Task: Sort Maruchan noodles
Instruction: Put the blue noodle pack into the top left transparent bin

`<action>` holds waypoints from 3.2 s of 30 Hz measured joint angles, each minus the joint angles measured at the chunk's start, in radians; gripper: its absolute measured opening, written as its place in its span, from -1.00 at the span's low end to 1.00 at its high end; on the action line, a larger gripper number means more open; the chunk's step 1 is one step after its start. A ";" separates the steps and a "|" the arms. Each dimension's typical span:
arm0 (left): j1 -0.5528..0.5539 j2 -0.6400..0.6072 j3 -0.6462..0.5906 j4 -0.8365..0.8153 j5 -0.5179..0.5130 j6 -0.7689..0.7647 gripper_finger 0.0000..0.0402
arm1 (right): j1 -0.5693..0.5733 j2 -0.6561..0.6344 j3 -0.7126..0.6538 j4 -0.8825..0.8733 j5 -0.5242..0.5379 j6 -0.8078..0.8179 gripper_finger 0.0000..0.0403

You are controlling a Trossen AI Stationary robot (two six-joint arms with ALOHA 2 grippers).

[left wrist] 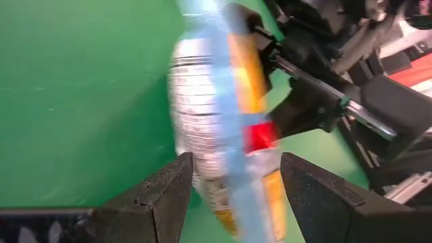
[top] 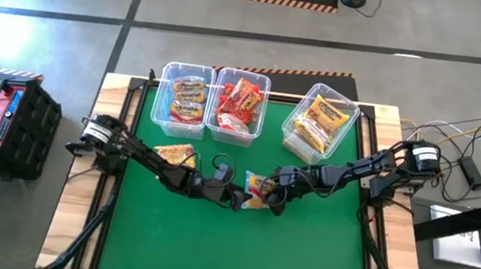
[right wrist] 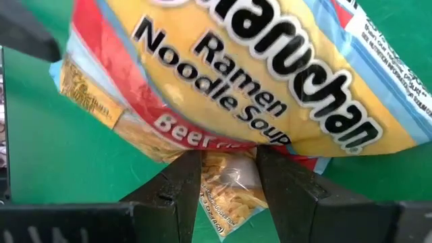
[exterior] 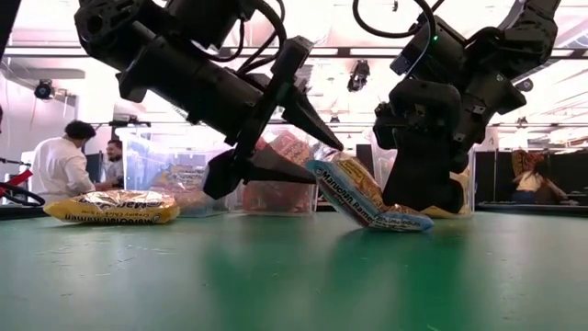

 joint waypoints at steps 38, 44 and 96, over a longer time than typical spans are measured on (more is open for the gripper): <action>0.109 0.022 0.019 -0.020 0.174 -0.009 0.04 | 0.009 0.001 -0.001 0.007 -0.019 -0.006 -0.30; 0.109 0.074 0.033 0.094 0.162 -0.008 0.04 | 0.007 0.001 -0.002 0.001 -0.028 -0.018 -0.30; 0.176 -0.517 0.063 -0.574 0.143 0.207 -0.62 | -0.013 -0.383 -0.003 -0.246 -0.019 -0.110 -0.30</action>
